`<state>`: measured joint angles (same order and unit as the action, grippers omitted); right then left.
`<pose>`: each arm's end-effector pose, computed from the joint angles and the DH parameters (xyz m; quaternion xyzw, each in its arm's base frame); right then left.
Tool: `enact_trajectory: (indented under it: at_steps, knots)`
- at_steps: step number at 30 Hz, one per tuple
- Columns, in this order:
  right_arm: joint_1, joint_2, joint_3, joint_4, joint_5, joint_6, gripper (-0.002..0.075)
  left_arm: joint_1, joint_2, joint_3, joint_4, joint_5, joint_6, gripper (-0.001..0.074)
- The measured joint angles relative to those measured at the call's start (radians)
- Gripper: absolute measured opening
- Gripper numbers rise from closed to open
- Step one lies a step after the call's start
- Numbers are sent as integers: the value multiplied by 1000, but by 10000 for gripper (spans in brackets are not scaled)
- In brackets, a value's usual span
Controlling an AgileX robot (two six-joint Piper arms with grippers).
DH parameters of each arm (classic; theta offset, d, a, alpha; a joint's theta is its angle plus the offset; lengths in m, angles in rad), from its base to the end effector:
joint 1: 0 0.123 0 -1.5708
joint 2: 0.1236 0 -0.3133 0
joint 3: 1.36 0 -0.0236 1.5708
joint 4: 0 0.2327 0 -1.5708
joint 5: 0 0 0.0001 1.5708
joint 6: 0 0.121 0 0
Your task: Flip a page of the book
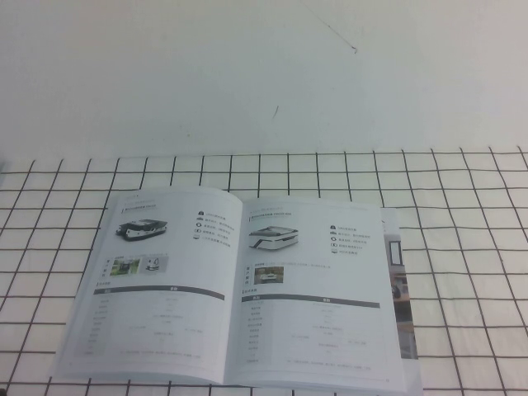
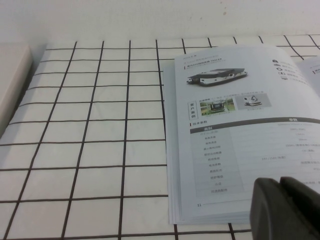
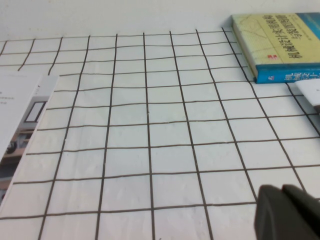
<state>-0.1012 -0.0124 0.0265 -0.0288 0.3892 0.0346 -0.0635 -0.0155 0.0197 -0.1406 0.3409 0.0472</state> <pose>0.0337 -0.0048 0.1606 0.0474 0.8082 -0.0318 0.5862 0.0350 -0.0079 0.1691 0.0057 0.7911 -0.0640 0.6083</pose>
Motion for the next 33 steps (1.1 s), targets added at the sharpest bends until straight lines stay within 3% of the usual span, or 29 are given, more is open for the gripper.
enact_trajectory:
  at_steps: [20, 26, 33]
  knots:
    - [0, 0, 2, 0, -38, 0, 1, 0, 0, 2, 9, -24, 8, -2]
    - [0, 0, 2, -3, -287, 0, 1, 0, 0, 9, 13, -260, 7, -2]
    - [0, 0, 2, -3, -767, 63, 1, 0, 0, 9, 13, -628, -9, -2]
